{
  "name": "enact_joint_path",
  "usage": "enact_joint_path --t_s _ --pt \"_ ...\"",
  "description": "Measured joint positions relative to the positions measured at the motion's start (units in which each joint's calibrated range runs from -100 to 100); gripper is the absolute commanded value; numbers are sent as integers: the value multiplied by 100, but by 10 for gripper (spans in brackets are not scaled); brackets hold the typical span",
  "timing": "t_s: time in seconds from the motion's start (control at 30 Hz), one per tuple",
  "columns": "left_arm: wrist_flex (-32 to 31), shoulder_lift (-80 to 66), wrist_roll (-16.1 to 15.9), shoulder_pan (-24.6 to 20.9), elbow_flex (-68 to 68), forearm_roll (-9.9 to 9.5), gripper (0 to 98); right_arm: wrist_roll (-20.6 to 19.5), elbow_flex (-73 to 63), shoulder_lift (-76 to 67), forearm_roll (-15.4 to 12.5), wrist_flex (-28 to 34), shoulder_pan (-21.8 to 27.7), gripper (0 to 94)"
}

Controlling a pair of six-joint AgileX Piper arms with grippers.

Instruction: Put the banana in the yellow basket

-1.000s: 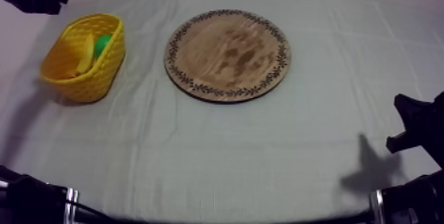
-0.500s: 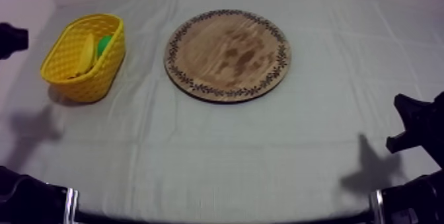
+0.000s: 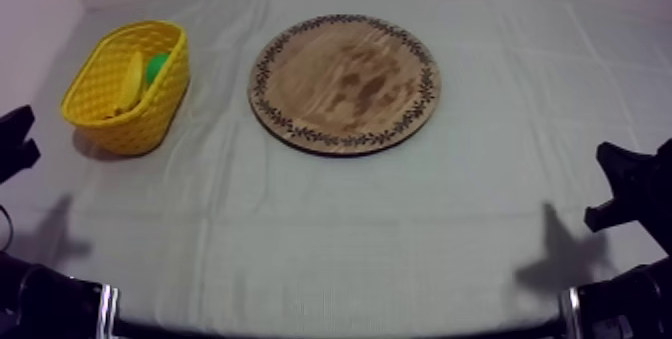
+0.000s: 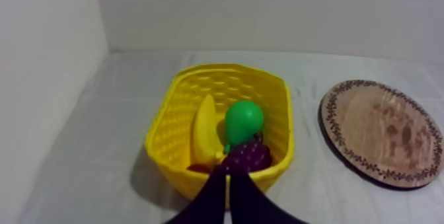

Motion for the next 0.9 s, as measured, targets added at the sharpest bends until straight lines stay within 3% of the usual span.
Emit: enact_joint_path --t_s 0.3,0.63,0.9 --pt "-537 -972 43 -72 1253 13 0 0 0 0 0 0 0 3" --pt "-745 -1050 -155 -163 1682 420 0 0 0 0 0 0 0 3" --pt "-1084 -1055 -203 -207 1801 505 0 0 0 0 0 0 0 3"
